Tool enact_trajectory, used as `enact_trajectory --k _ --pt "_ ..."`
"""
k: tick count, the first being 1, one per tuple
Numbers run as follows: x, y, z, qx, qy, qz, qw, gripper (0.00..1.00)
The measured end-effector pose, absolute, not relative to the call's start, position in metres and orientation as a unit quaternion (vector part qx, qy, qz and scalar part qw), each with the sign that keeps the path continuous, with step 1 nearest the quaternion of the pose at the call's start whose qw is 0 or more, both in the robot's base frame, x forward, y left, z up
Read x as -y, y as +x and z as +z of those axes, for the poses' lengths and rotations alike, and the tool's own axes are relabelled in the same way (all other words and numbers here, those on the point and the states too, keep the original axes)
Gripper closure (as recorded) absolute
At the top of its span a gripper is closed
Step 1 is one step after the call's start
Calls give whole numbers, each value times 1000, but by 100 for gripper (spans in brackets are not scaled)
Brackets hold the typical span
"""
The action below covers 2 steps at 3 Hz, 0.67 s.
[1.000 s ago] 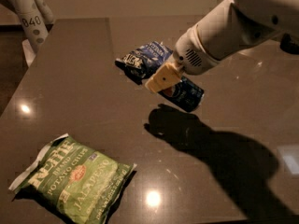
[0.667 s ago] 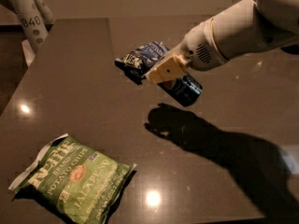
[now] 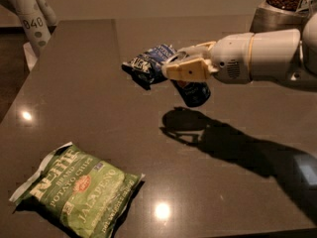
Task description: Place pepsi can upright
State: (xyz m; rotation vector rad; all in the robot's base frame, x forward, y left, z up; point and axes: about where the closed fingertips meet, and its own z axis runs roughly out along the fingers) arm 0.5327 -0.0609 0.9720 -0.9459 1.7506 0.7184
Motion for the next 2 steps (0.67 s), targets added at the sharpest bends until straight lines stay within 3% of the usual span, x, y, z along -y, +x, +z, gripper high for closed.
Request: enact_trajectory --k 2 --pt "88 532 963 -674 -332 307 584 100"
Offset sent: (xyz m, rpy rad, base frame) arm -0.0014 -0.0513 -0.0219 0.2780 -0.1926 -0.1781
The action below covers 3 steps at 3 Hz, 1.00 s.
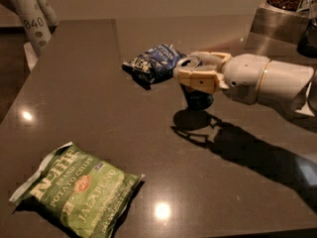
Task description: Place pepsi can upright
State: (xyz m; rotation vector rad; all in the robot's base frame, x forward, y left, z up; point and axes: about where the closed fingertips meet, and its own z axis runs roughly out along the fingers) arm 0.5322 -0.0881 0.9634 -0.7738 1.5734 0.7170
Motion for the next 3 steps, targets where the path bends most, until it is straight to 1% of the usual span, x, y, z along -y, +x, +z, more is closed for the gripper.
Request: enact_trajectory --k 1,2,3 --pt "102 531 951 -676 -277 310 608 100" --pt "111 531 943 -681 -239 311 618 100" --pt "117 533 937 -671 -218 322 632 83"
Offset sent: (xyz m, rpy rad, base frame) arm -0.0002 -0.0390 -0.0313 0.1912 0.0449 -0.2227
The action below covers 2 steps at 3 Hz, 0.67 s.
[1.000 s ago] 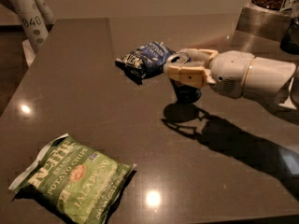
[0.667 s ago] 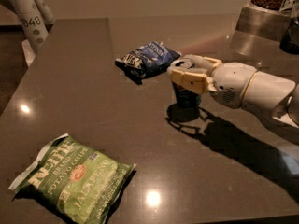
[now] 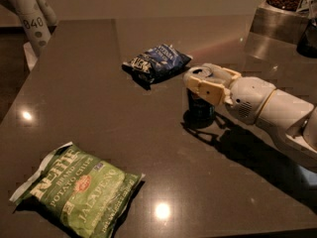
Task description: Place pepsi can upright
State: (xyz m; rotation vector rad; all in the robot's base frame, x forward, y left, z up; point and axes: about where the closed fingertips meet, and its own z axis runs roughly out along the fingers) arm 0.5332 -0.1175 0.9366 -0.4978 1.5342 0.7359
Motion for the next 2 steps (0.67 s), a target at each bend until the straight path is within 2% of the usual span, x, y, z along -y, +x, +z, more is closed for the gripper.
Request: enact_trajectory --k 2 --pt "124 538 926 -646 -211 327 657 35"
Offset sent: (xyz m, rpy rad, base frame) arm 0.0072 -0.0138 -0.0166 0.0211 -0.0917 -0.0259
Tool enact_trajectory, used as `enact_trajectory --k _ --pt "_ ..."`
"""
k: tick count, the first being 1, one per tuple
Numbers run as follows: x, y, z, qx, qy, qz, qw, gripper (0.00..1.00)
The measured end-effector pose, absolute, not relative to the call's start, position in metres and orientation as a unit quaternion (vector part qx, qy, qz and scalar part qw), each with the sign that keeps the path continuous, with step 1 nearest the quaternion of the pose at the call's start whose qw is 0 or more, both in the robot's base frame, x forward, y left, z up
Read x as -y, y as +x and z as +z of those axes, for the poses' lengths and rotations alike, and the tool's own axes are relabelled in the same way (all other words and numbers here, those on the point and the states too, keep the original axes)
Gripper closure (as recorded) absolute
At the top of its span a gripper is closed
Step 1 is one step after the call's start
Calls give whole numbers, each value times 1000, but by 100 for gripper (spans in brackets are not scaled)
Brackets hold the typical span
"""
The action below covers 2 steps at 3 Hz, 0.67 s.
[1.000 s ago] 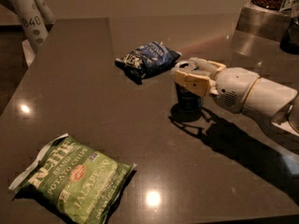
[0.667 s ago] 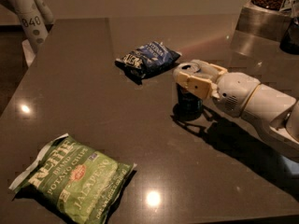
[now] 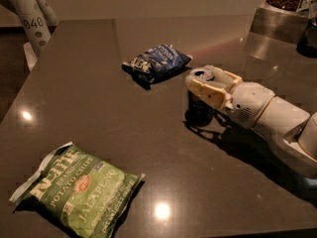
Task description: Place pepsi can upright
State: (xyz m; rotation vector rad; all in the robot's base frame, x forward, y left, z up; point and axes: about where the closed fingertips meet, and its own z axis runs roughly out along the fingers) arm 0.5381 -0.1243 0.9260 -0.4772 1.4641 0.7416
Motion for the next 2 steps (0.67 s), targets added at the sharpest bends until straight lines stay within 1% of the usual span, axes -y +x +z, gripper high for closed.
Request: enact_trajectory --k 1,2 --pt "122 538 926 -645 -213 327 657 12" --pt "120 538 927 -644 -214 327 657 0"
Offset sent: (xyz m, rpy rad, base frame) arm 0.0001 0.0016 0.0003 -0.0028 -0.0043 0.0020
